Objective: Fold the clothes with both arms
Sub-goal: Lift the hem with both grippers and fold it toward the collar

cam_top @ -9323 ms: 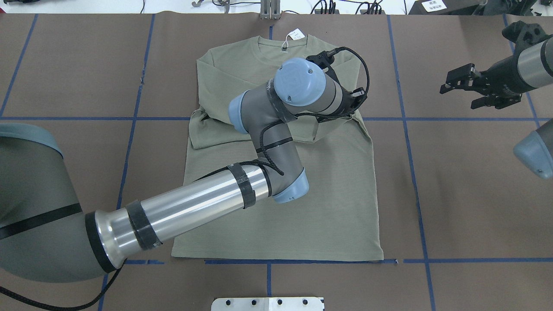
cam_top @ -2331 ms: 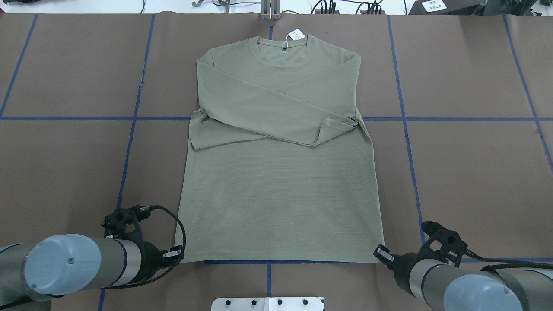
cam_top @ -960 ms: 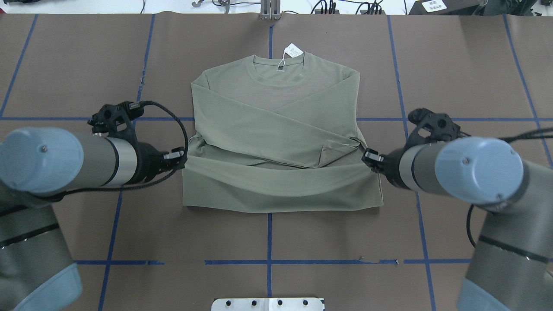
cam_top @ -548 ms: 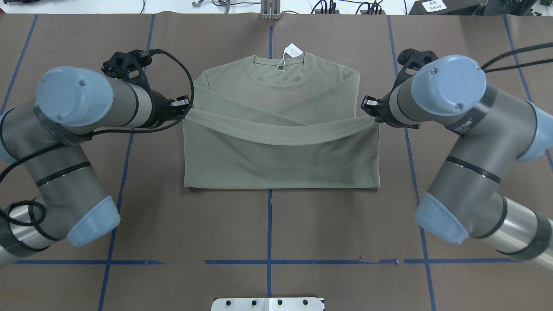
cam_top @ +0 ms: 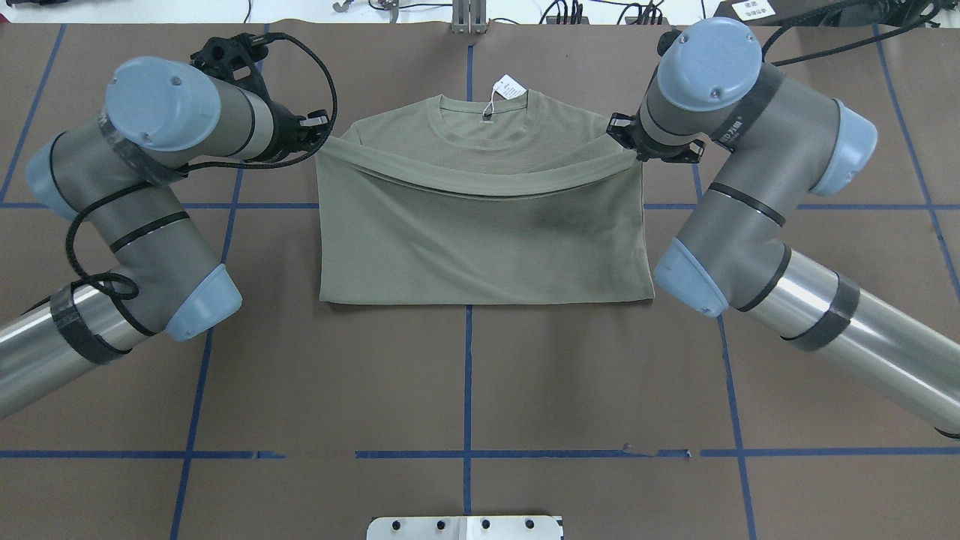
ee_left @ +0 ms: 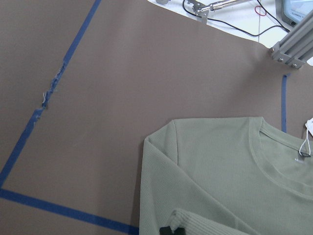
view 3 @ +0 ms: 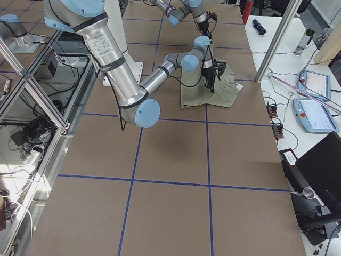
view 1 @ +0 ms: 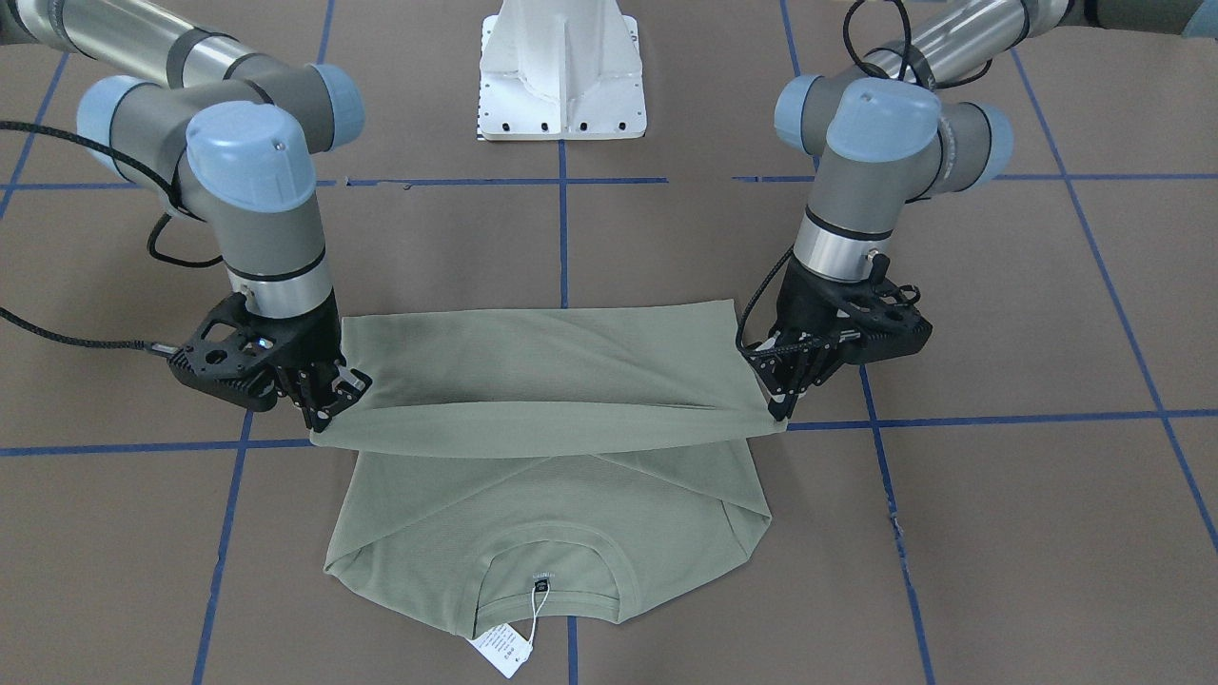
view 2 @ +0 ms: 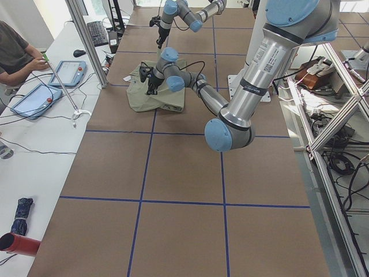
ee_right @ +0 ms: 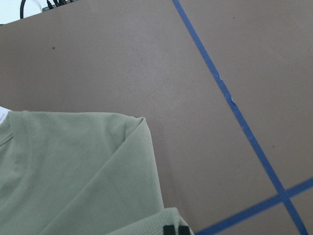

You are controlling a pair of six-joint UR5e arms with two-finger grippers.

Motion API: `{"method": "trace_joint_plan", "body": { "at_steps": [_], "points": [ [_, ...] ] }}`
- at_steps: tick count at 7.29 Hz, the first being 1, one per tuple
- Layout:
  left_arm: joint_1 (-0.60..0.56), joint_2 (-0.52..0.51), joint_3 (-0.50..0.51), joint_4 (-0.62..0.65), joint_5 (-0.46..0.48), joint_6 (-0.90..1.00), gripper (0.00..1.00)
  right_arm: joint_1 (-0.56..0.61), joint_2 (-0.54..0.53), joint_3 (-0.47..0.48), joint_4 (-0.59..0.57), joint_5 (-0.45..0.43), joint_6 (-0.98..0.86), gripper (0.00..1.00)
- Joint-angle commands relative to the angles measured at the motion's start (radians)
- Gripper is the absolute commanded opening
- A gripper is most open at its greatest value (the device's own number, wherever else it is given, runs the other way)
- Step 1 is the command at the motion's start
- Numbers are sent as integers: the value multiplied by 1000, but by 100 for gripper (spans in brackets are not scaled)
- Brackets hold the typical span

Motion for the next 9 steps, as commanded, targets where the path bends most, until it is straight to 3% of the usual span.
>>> {"method": "trace_joint_plan", "body": {
  "at_steps": [1,2,4,6,9],
  "points": [
    [-21,-53,171,-125,5,-1,0,39,103,-236,133,42,-8,0],
    [-39,-85,246,-177,5,-1,0,46,154,-308,135,42,-19,0],
    [-59,-106,352,-285,7,25,0,57,166,-353,138,41,-50,0],
    [-58,-110,383,-300,5,27,0,57,177,-418,206,31,-51,0],
    [-56,-155,452,-314,5,25,4,60,177,-430,224,31,-51,0]
  ]
}}
